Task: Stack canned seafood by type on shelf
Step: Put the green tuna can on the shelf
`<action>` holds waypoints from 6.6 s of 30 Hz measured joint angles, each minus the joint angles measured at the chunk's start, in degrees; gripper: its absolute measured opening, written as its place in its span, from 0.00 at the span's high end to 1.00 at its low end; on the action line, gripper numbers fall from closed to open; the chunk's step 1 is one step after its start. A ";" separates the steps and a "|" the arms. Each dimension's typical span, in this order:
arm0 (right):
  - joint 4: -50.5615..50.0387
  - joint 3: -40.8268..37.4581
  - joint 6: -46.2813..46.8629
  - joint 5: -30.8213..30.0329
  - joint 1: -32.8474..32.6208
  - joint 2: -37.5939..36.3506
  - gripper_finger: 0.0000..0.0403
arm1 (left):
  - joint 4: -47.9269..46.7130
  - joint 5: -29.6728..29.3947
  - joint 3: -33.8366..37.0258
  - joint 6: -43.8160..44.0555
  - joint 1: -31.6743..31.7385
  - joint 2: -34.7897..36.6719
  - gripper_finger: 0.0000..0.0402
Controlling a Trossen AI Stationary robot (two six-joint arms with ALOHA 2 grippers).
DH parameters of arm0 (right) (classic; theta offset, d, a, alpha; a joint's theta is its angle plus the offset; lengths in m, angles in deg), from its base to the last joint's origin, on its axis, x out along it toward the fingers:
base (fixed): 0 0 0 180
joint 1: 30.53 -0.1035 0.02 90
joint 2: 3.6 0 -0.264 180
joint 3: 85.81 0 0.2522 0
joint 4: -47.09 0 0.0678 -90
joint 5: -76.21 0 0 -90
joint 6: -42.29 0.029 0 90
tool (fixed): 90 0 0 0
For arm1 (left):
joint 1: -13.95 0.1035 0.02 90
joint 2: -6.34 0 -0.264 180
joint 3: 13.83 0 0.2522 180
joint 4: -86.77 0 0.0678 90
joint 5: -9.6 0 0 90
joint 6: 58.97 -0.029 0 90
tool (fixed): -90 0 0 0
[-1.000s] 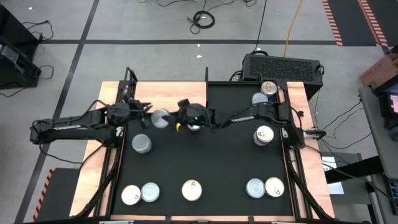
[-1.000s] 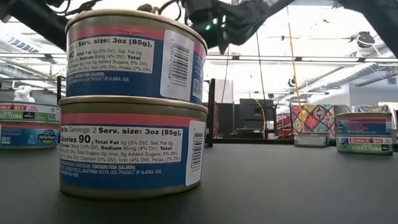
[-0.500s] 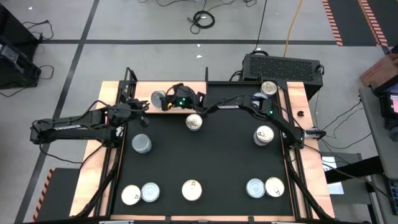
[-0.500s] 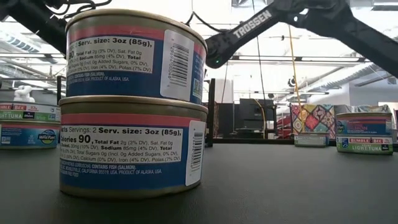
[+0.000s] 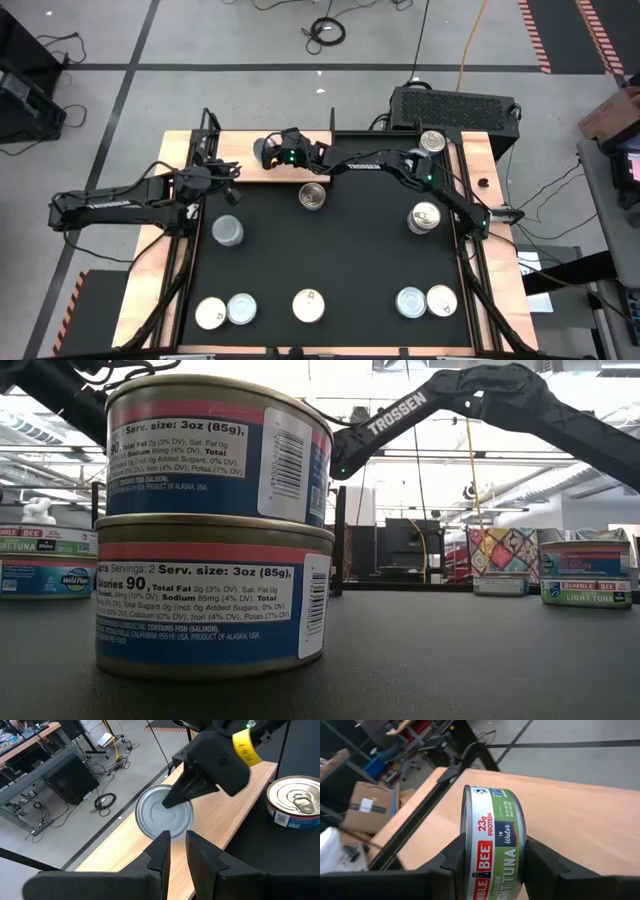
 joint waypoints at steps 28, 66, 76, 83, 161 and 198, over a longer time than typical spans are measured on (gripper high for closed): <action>-1.93 -0.02 -3.87 -0.25 0.35 -0.02 0.57 | 0.39 2.91 -0.04 0.05 0.00 -0.10 0.84; -1.58 -0.02 -9.51 -0.34 0.67 -0.04 0.21 | 0.42 2.91 -0.04 0.07 0.00 -0.10 0.84; 0.23 3.12 -18.04 0.47 -2.42 -0.08 0.22 | 0.43 2.91 -0.04 0.09 0.01 -0.11 0.84; -6.22 5.11 -18.92 3.17 -2.69 -0.13 0.32 | 0.80 2.91 -0.04 0.14 0.00 -0.11 0.84; -8.07 -63.14 -37.10 -7.42 -24.87 -67.43 1.00 | 11.58 21.54 -5.81 0.61 19.75 -39.49 0.99; -6.35 -66.20 -38.69 -7.19 -20.40 -69.40 1.00 | 10.10 23.88 -13.02 -3.45 24.40 -48.64 0.99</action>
